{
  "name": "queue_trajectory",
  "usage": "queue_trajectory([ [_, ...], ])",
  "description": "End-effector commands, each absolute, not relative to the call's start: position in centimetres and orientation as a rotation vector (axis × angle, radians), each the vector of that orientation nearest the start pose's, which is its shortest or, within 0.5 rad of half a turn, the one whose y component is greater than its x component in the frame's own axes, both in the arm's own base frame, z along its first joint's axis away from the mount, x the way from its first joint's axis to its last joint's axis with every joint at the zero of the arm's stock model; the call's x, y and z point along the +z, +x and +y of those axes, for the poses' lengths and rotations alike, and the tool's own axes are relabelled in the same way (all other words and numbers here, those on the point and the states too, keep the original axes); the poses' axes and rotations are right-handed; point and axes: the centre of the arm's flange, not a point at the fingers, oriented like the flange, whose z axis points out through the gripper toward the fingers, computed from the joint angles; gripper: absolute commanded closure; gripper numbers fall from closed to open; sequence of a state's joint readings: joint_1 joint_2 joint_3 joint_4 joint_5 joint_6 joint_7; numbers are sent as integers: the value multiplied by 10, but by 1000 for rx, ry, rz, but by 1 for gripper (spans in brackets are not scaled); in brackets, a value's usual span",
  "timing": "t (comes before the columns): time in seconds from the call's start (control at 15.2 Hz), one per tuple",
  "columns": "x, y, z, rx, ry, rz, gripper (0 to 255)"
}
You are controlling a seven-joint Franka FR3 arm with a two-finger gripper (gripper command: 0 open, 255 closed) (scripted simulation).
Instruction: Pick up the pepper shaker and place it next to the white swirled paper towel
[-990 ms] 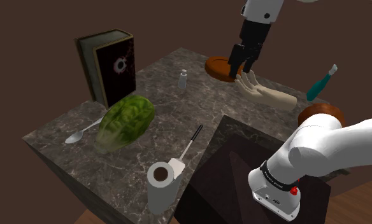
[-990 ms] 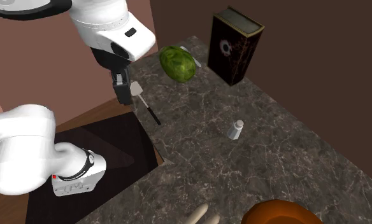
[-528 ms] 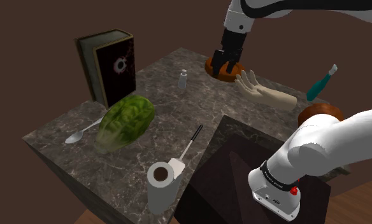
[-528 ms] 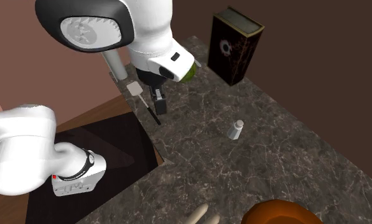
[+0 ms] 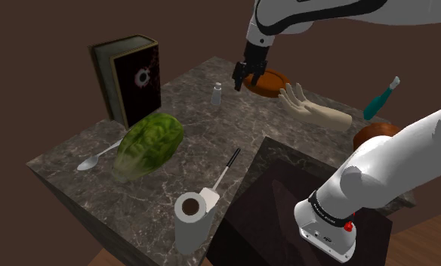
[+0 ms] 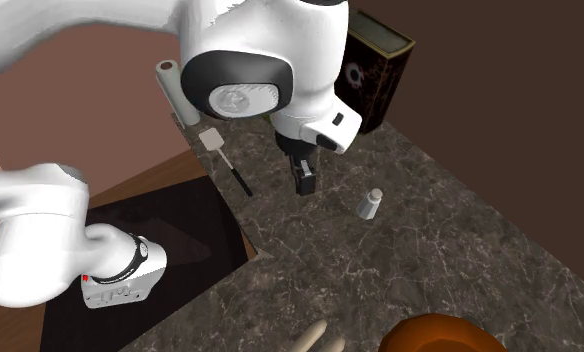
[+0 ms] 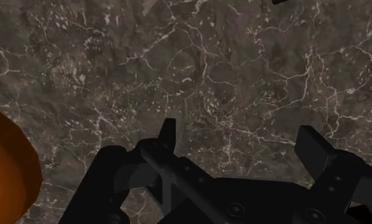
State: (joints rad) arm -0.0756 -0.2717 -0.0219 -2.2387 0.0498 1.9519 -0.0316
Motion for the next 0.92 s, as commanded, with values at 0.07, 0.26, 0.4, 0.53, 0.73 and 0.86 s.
queue_trajectory([
  [0.07,459,496,-53,-13,-3089,138,0],
  [0.26,442,527,-65,-41,-3092,146,0],
  [0.4,430,547,-73,-59,-3093,152,0],
  [0.53,419,568,-82,-78,-3094,158,0],
  [0.73,403,599,-94,-106,-3096,166,0],
  [0.86,393,620,-102,-125,-3097,172,0],
])
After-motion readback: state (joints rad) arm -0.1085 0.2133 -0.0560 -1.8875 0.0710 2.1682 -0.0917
